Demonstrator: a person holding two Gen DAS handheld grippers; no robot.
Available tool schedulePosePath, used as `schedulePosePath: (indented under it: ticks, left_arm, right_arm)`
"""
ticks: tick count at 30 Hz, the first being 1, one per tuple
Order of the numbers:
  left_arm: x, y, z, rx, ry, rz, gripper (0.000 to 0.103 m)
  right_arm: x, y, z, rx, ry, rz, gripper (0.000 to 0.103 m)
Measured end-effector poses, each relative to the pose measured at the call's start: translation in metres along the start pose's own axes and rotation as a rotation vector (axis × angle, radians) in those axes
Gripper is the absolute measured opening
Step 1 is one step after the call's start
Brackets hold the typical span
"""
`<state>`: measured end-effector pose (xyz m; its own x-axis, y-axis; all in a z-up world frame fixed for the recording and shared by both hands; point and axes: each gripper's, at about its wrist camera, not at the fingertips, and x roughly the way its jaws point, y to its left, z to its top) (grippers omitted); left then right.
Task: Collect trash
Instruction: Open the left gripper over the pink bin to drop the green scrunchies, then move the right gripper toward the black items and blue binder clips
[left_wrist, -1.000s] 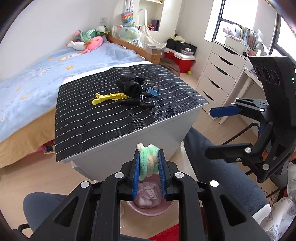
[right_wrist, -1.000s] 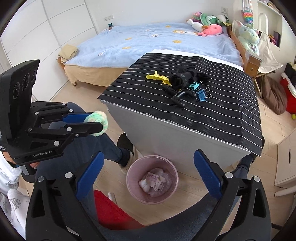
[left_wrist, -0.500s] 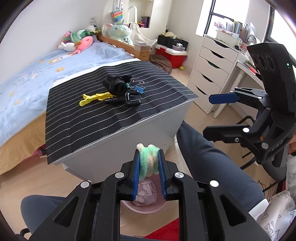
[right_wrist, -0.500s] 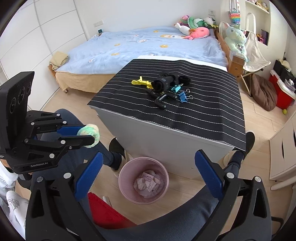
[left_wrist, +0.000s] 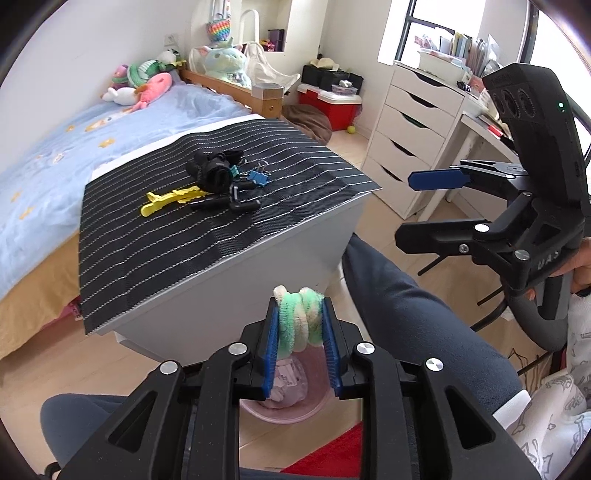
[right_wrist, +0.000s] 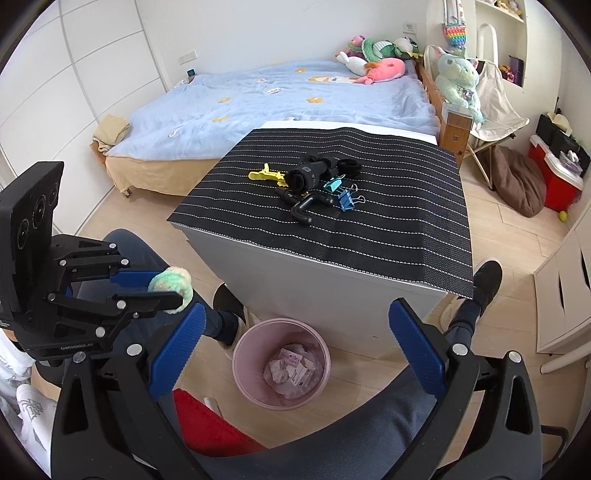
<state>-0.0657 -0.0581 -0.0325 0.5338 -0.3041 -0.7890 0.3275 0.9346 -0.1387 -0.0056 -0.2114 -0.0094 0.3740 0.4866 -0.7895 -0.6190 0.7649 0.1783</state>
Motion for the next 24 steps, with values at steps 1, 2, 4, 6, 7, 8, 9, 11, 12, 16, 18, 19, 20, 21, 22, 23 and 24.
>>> schedulePosePath:
  ticks: [1, 2, 4, 6, 7, 8, 9, 11, 12, 16, 18, 19, 20, 21, 22, 23, 24]
  left_arm:
    - [0.001, 0.0, -0.001, 0.0, 0.002, 0.0, 0.037]
    - [0.001, 0.0, -0.001, -0.006, 0.0, -0.001, 0.053]
    - [0.002, 0.002, -0.002, -0.028, -0.009, -0.002, 0.074]
    - [0.001, 0.005, -0.003, -0.05, -0.024, 0.006, 0.09]
    - [0.0, 0.007, -0.002, -0.062, -0.036, 0.015, 0.09]
    - [0.0, 0.009, -0.002, -0.069, -0.037, 0.022, 0.093]
    - [0.0, 0.01, -0.001, -0.076, -0.038, 0.031, 0.094]
    - [-0.001, 0.014, -0.001, -0.089, -0.051, 0.057, 0.095]
    - [-0.002, 0.016, -0.001, -0.094, -0.057, 0.068, 0.095]
    - [-0.007, 0.024, -0.001, -0.124, -0.085, 0.11, 0.095]
    - [-0.009, 0.027, 0.0, -0.134, -0.09, 0.125, 0.095]
    - [-0.009, 0.028, 0.001, -0.137, -0.092, 0.129, 0.095]
    - [-0.01, 0.029, 0.002, -0.139, -0.096, 0.132, 0.095]
    - [-0.01, 0.029, 0.002, -0.14, -0.1, 0.136, 0.095]
    - [-0.011, 0.03, 0.003, -0.14, -0.103, 0.14, 0.095]
    - [-0.011, 0.03, 0.004, -0.14, -0.106, 0.142, 0.095]
    - [-0.011, 0.031, 0.005, -0.14, -0.109, 0.143, 0.095]
  right_arm:
    - [0.0, -0.001, 0.0, 0.001, 0.0, 0.0, 0.098]
    - [0.001, 0.0, -0.001, 0.002, 0.001, -0.001, 0.098]
    - [0.001, -0.001, -0.001, 0.005, 0.001, -0.002, 0.098]
    - [0.001, -0.001, -0.001, 0.005, 0.001, -0.002, 0.098]
    - [0.002, -0.001, -0.002, 0.006, 0.002, -0.003, 0.098]
    - [0.001, -0.002, -0.002, 0.007, 0.002, -0.003, 0.098]
    - [0.002, -0.002, -0.002, 0.009, 0.003, -0.003, 0.098]
    - [0.002, -0.001, -0.003, 0.009, 0.004, -0.003, 0.098]
    - [0.002, -0.002, -0.003, 0.01, 0.004, -0.003, 0.098]
    - [0.004, -0.002, -0.004, 0.011, 0.005, 0.0, 0.098]
    - [0.005, -0.002, -0.005, 0.011, 0.005, 0.003, 0.098]
    - [0.005, -0.002, -0.005, 0.011, 0.004, 0.004, 0.098]
    - [0.006, -0.002, -0.005, 0.012, 0.002, 0.005, 0.098]
    - [0.006, -0.002, -0.005, 0.014, 0.001, 0.007, 0.098]
    - [0.006, -0.002, -0.005, 0.014, 0.0, 0.008, 0.098]
    - [0.007, -0.002, -0.004, 0.013, -0.002, 0.007, 0.098]
    - [0.006, -0.003, -0.003, 0.011, -0.004, 0.006, 0.098]
